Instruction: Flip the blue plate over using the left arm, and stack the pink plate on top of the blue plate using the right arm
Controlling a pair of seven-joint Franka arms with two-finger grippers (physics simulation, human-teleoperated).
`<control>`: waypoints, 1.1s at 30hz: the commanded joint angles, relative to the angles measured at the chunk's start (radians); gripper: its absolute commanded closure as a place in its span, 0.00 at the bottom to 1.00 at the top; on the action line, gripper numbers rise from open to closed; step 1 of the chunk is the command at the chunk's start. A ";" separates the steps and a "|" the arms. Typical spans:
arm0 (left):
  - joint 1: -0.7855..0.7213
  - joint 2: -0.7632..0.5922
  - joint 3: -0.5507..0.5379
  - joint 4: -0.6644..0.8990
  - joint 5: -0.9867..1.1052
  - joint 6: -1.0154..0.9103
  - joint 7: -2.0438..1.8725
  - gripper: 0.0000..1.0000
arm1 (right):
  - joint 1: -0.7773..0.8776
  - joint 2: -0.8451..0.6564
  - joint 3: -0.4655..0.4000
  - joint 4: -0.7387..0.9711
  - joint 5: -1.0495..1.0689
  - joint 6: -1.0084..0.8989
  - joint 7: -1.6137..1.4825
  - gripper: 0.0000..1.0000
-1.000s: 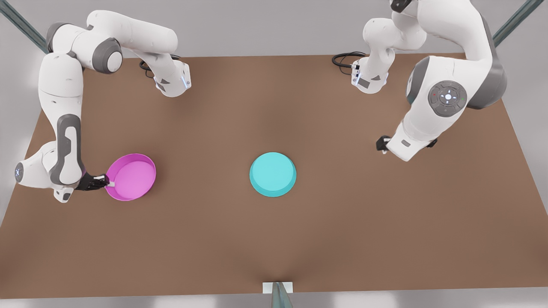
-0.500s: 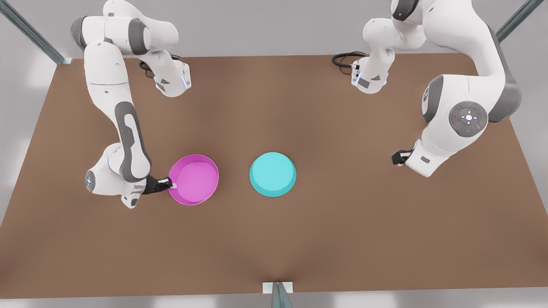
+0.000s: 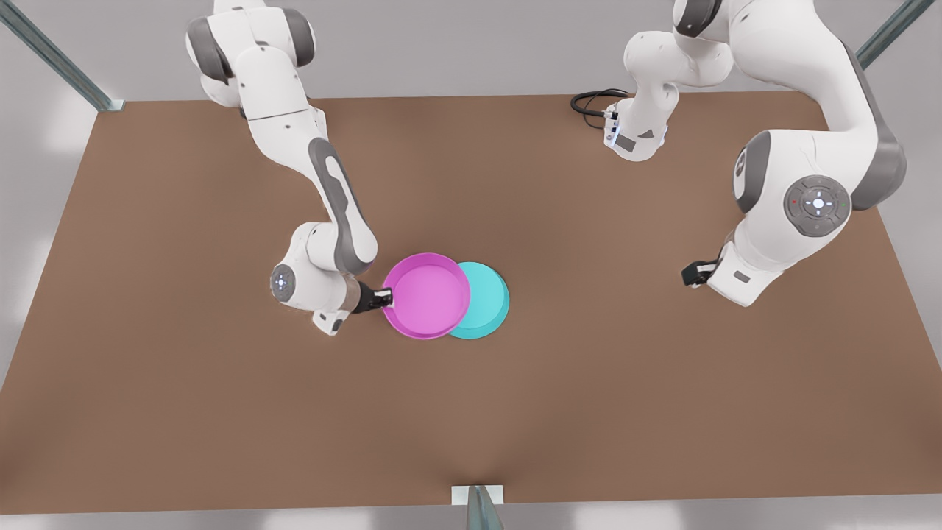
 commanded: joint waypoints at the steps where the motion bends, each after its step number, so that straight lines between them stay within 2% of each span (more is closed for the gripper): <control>1: 0.000 0.001 0.002 0.000 0.000 0.000 0.000 0.00 | 0.008 0.000 0.000 -0.002 -0.001 0.003 0.007 0.79; 6: 0.000 0.005 0.021 0.000 -0.002 0.000 0.000 0.00 | 0.105 0.009 0.000 0.006 0.062 0.075 0.114 0.79; 12: 0.000 0.012 0.034 0.000 -0.003 0.003 0.002 0.00 | 0.135 0.029 0.000 0.026 0.083 0.092 0.166 0.76; 13: 0.000 0.012 0.034 0.000 -0.002 0.003 0.002 0.00 | 0.135 0.030 0.000 0.029 0.083 0.094 0.174 0.61; 14: 0.000 0.012 0.035 0.000 -0.003 0.003 0.002 0.00 | 0.137 0.030 0.000 0.033 0.083 0.094 0.180 0.50; 17: 0.000 0.014 0.034 0.000 -0.003 0.003 0.002 0.00 | 0.137 0.032 0.000 0.033 0.083 0.095 0.192 0.08; 18: 0.000 0.015 0.034 0.000 -0.003 0.003 0.002 0.00 | 0.137 0.030 0.000 0.032 0.083 0.097 0.192 0.00; 21: 0.000 0.017 0.035 0.000 -0.002 0.002 0.002 0.00 | 0.134 0.009 -0.020 0.030 0.076 0.091 0.162 0.00; 23: 0.000 0.017 0.037 0.000 -0.028 0.002 0.006 0.00 | 0.111 -0.151 -0.132 -0.039 0.063 0.023 0.080 0.00; 25: 0.000 0.017 0.038 0.000 -0.054 0.000 0.015 0.00 | 0.047 -0.200 -0.254 -0.059 -0.029 -0.083 -0.024 0.00; 26: 0.000 0.015 0.054 0.000 -0.084 0.000 0.015 0.00 | 0.033 -0.201 -0.334 -0.007 -0.275 -0.092 -0.045 0.00; 27: 0.000 0.011 0.087 0.000 -0.149 0.000 0.015 0.00 | -0.126 -0.243 -0.273 0.078 -0.577 -0.132 -0.049 0.00; 28: -0.002 0.011 0.098 0.002 -0.158 0.000 0.015 0.00 | -0.389 -0.256 -0.045 0.193 -0.837 -0.233 -0.039 0.00; 29: -0.003 0.014 0.097 0.003 -0.155 0.002 0.008 0.00 | -0.593 -0.338 0.129 0.219 -0.968 -0.275 -0.036 0.00; 31: -0.003 0.017 0.097 0.015 -0.157 0.003 0.015 0.00 | -0.751 -0.451 0.278 0.270 -0.977 -0.449 0.037 0.00; 32: -0.003 0.017 0.097 0.018 -0.160 0.003 0.015 0.00 | -0.754 -0.448 0.275 0.305 -0.968 -0.575 0.154 0.00; 33: -0.003 0.017 0.097 0.018 -0.158 0.012 0.017 0.00 | -0.754 -0.448 0.275 0.306 -0.971 -0.592 0.165 0.00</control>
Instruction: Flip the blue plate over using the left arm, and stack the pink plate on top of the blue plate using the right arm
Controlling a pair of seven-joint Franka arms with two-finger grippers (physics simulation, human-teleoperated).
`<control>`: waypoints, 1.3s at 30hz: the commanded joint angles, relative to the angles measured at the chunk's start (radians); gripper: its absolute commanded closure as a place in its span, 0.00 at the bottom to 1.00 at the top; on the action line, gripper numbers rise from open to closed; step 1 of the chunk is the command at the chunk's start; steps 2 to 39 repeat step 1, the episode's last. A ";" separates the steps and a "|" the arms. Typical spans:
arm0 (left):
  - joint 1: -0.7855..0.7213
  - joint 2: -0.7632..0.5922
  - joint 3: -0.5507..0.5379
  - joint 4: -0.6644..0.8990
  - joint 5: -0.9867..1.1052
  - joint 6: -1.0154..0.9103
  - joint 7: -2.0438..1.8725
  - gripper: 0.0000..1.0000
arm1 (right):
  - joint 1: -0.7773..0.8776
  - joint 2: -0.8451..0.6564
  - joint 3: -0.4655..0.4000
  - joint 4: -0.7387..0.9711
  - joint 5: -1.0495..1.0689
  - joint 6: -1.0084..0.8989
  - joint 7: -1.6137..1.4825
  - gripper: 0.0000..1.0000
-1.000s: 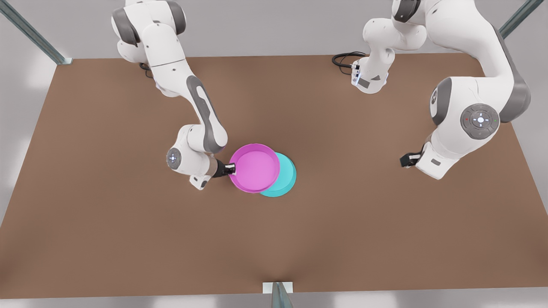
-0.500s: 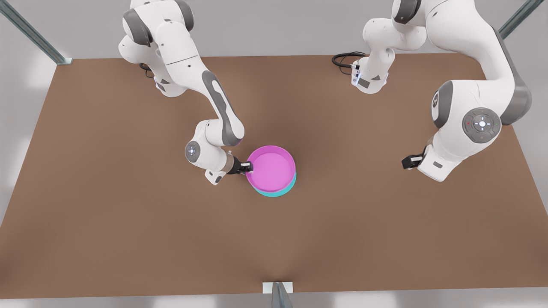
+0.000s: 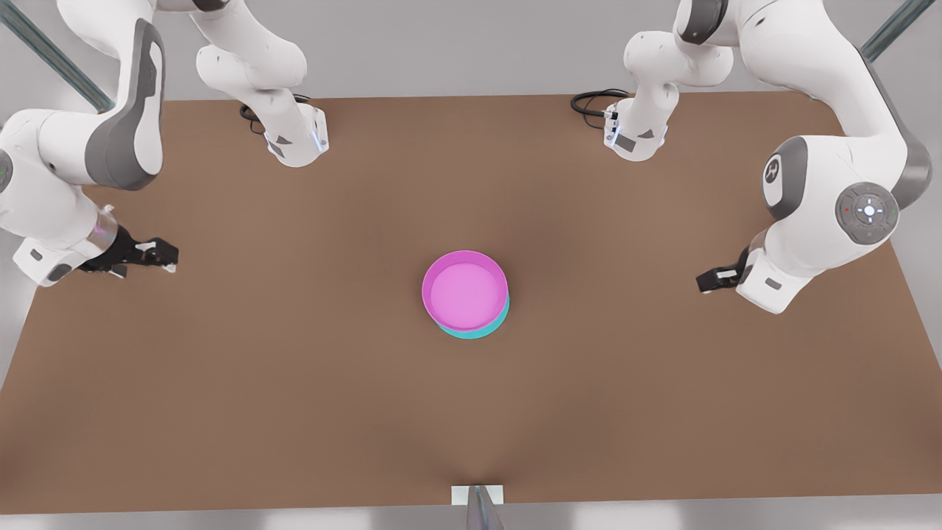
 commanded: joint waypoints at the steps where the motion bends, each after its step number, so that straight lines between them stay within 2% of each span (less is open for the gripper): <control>1: 0.000 0.000 0.000 0.000 -0.016 0.001 0.001 0.00 | -0.011 0.000 0.000 0.000 0.000 0.000 0.000 0.00; 39: 0.000 0.000 0.000 0.000 -0.016 0.001 0.001 0.00 | -0.011 0.000 0.000 0.000 0.000 0.000 0.000 0.00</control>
